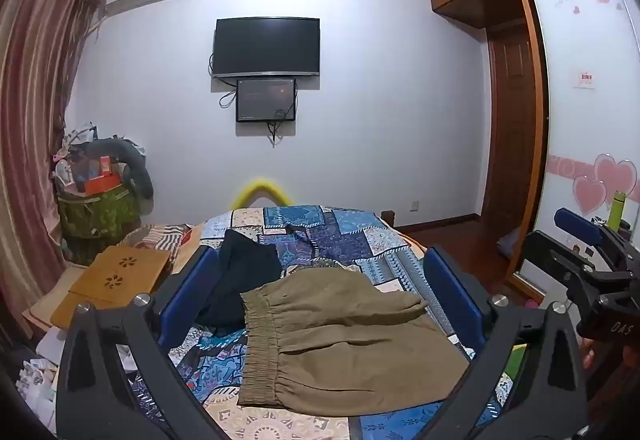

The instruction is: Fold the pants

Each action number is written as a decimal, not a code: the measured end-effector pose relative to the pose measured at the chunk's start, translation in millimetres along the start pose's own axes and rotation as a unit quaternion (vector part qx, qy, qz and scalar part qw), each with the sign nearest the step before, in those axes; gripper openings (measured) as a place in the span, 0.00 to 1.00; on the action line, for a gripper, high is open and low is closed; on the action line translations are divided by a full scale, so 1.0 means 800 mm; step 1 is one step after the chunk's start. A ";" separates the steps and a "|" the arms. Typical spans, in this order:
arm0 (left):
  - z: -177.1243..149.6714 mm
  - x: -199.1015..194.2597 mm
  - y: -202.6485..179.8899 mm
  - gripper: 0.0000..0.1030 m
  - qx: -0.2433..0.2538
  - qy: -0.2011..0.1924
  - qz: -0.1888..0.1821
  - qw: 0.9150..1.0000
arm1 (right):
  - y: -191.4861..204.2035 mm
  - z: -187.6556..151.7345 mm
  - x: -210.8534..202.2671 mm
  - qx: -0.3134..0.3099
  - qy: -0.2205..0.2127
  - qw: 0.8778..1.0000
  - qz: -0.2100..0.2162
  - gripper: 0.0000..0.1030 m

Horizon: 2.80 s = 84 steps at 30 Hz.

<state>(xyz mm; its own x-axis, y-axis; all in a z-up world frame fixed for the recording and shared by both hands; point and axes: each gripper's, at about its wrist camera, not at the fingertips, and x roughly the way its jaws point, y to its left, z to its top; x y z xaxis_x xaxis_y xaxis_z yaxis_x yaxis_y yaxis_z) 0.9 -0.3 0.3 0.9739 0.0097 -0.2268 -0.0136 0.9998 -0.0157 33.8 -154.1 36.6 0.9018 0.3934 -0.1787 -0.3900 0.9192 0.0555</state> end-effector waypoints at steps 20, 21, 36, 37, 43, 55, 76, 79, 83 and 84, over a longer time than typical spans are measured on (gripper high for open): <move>-0.002 0.006 -0.007 1.00 0.012 -0.001 -0.001 1.000 | -0.006 -0.001 0.003 0.012 0.015 1.000 -0.008 0.99; -0.002 0.007 -0.008 1.00 0.012 -0.001 -0.002 1.000 | -0.006 -0.001 0.003 0.013 0.015 1.000 -0.008 0.99; -0.004 0.011 -0.006 1.00 0.011 0.001 -0.001 1.000 | -0.010 -0.002 0.004 0.015 0.019 1.000 -0.011 0.99; -0.004 0.011 -0.006 1.00 0.011 0.001 -0.001 1.000 | -0.010 -0.002 0.004 0.015 0.019 1.000 -0.011 0.99; -0.003 0.010 -0.007 1.00 0.012 0.000 -0.001 1.000 | -0.010 -0.001 0.004 0.015 0.020 1.000 -0.011 0.99; 0.000 0.008 -0.008 1.00 0.012 -0.001 -0.003 1.000 | -0.011 -0.004 0.004 0.014 0.019 1.000 -0.013 0.99; 0.001 0.008 -0.009 1.00 0.012 -0.002 -0.003 1.000 | -0.012 -0.003 0.004 0.012 0.018 1.000 -0.014 0.99; 0.000 0.009 -0.009 1.00 0.013 -0.002 -0.003 1.000 | -0.013 -0.003 0.005 0.013 0.019 1.000 -0.014 0.99; 0.002 0.010 -0.009 1.00 0.013 0.000 -0.004 1.000 | -0.014 -0.001 0.006 0.013 0.021 1.000 -0.013 0.99; 0.003 0.011 -0.010 1.00 0.013 0.002 -0.004 1.000 | -0.015 0.000 0.007 0.013 0.022 1.000 -0.014 0.99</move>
<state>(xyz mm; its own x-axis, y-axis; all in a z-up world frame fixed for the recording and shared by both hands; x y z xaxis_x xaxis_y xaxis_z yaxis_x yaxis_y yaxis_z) 10.1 -7.8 0.5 0.9731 0.0011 -0.2304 0.0008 1.0000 0.0084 43.2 -162.7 35.1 0.9029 0.3676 -0.2226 -0.3602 0.9299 0.0748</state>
